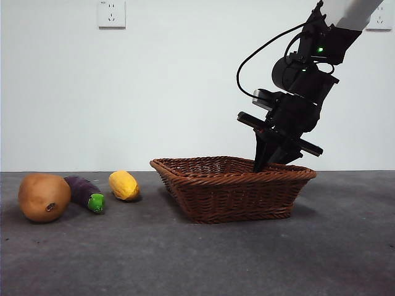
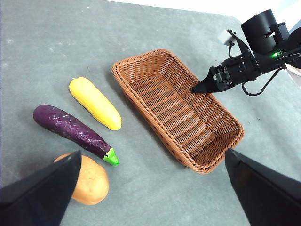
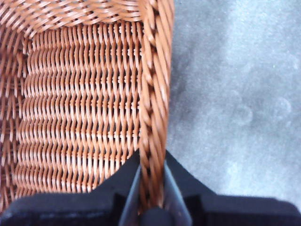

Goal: Help me put the vegetables on the table into the basket

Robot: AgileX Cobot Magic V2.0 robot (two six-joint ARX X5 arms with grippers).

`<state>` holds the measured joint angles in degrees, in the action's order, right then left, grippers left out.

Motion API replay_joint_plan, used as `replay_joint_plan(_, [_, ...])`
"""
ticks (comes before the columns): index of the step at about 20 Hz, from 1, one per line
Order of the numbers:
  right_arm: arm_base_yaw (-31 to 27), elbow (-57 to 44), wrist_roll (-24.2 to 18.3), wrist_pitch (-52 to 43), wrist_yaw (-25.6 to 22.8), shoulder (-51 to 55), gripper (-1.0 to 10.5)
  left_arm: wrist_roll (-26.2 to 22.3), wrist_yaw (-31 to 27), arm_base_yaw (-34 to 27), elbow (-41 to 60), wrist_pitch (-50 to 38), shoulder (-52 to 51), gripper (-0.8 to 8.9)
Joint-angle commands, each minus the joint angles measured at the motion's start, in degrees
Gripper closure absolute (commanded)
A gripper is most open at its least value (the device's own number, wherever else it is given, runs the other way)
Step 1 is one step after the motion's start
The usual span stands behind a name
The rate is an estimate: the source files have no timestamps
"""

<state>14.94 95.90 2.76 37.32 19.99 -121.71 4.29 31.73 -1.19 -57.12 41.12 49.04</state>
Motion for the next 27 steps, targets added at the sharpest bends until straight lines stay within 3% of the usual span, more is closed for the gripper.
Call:
replay_joint_plan(1, [0.04, 1.40, 0.72, 0.52, 1.25, 0.26, 9.6, -0.26, 0.20, 0.13, -0.09, -0.22, 0.09, 1.44])
replay_joint_plan(9, [0.02, 5.20, -0.20, 8.00, 0.35, 20.85, 9.6, 0.22, -0.22, 2.01, -0.09, -0.90, 4.39, 1.44])
replay_joint_plan(16, [0.02, 5.20, -2.40, 16.55, -2.71, 32.39, 9.6, 4.63, -0.76, 7.13, -0.11, -11.21, 13.73, 1.45])
replay_joint_plan(21, [0.04, 5.20, -3.56, 22.29, -6.99, 33.62, 9.6, 6.08, -7.80, 11.08, -5.09, -12.83, 21.44, 1.44])
replay_joint_plan(27, [0.07, 5.18, -4.13, 24.33, -17.66, 35.15, 9.6, 6.05, -15.65, 16.15, -17.99, -10.19, 35.28, 1.44])
